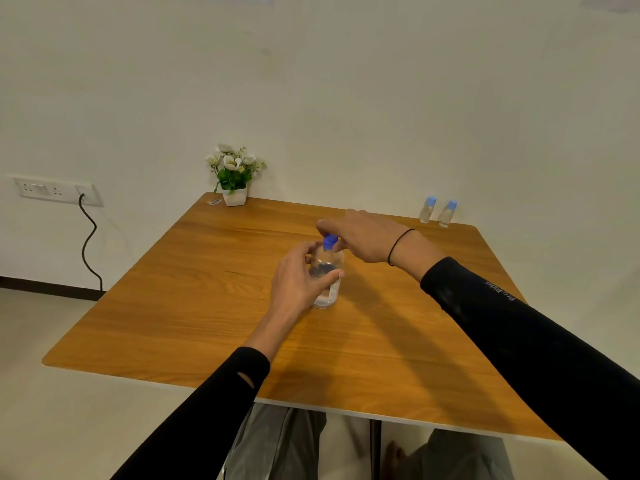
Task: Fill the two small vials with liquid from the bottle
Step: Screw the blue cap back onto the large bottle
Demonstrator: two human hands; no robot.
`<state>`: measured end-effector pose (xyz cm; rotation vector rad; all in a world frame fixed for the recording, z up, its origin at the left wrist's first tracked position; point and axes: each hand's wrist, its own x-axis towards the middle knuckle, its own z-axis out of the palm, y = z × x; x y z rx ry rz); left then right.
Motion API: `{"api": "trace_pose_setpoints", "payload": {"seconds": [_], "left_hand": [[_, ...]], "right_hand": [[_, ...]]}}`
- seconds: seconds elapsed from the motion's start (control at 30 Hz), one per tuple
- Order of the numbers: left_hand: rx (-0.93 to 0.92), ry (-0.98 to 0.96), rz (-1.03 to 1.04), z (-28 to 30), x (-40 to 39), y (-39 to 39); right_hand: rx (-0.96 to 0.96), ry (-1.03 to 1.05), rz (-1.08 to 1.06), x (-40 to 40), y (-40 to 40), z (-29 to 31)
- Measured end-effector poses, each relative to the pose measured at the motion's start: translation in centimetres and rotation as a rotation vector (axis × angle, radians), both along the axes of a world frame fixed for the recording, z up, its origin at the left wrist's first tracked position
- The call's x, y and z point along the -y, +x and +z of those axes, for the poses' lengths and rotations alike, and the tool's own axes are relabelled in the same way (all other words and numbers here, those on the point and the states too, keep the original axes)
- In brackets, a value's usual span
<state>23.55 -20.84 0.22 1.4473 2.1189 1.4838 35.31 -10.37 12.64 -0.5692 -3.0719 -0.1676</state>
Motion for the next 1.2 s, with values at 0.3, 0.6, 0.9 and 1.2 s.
{"api": "trace_pose_setpoints", "payload": {"seconds": [0.3,0.6,0.9,1.2], "left_hand": [[-0.006,-0.001,0.006,-0.13,0.00,-0.07],[-0.010,-0.005,0.016,-0.01,0.07,0.10],[0.000,-0.004,0.007,0.00,0.03,0.03],[-0.014,0.004,0.006,-0.02,0.15,-0.01]], "right_hand": [[0.012,0.075,0.025,0.05,-0.41,-0.20],[0.026,-0.043,-0.018,0.13,-0.03,-0.05],[-0.013,-0.022,-0.059,0.36,-0.04,0.18],[-0.044,-0.117,-0.076,0.37,-0.37,0.03]]}}
